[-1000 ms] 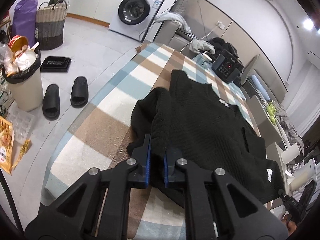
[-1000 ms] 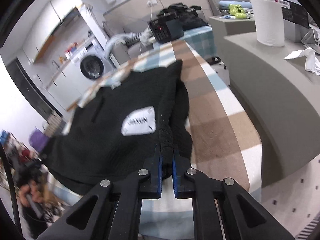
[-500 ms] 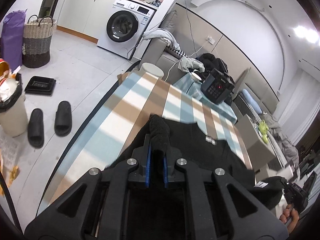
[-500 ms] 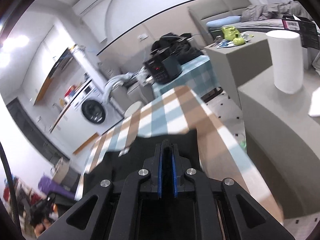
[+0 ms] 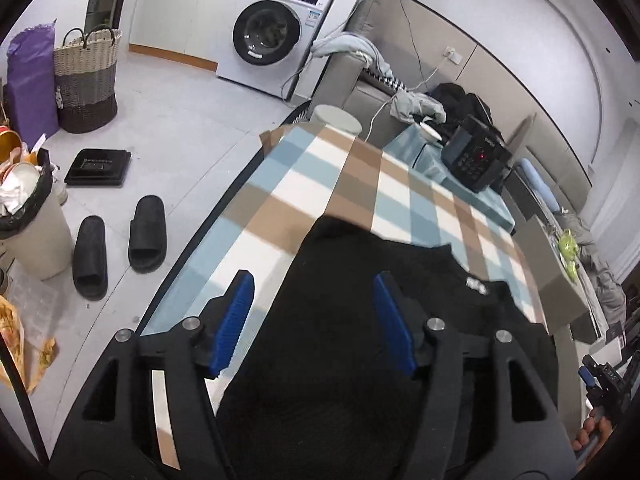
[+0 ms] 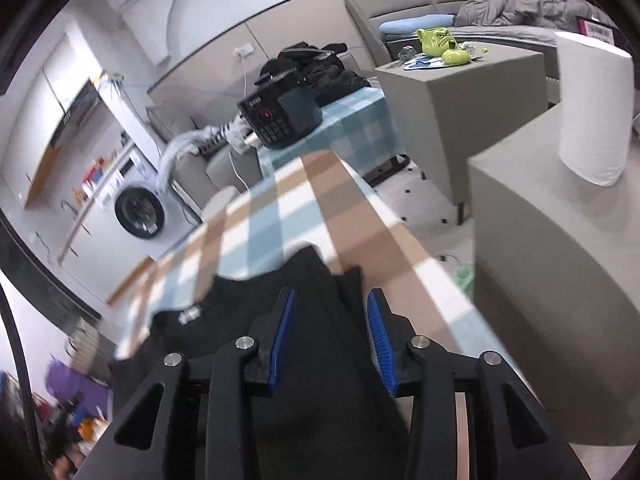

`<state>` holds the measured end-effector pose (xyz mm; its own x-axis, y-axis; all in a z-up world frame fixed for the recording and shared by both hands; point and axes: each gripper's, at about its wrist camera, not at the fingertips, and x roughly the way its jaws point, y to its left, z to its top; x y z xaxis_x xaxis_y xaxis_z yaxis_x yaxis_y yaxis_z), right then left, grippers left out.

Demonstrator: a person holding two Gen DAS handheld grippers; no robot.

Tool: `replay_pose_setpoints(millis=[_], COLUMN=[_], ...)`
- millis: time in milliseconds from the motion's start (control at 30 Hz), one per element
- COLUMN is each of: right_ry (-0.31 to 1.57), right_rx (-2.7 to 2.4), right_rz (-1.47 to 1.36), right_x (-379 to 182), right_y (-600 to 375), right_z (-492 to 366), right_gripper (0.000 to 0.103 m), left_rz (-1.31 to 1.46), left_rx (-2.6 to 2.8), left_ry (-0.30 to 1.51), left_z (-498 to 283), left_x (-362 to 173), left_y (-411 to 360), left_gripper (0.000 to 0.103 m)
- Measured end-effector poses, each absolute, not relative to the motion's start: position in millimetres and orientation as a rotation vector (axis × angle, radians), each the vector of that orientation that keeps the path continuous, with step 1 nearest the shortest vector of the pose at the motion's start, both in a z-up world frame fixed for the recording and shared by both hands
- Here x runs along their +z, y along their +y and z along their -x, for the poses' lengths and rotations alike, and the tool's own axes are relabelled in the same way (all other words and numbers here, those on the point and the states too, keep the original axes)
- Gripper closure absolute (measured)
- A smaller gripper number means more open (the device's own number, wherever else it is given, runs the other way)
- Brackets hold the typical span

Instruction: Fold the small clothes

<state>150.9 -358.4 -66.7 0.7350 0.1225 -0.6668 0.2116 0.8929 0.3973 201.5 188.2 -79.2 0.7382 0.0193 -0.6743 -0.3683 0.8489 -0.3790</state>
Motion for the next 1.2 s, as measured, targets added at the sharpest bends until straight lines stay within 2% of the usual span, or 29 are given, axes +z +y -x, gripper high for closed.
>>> replay_pose_setpoints(millis=[300,800,867,1200], right_ry=[0.882,0.899,0.884,0.899], right_rx=[0.02,0.01,0.008,0.103], right_rz=[-0.409,-0.314,-0.287,-0.346], right_x=[-104,-109,-105,-114], right_y=[-356,-327,-325,-327], right_z=[-139,-210,-208,-222], right_gripper=[0.063,0.063,0.074,0.074], left_rz=[0.482,0.435,0.438,0.435], left_rx=[0.201,0.194,0.192,0.187], left_ry=[0.829,0.875,0.888,0.908], left_z=[-196,-257,-265,-286], left_x=[-121,-120,-124,-140], left_y=[171,170,173,174], left_gripper=[0.044,0.044,0.044,0.044])
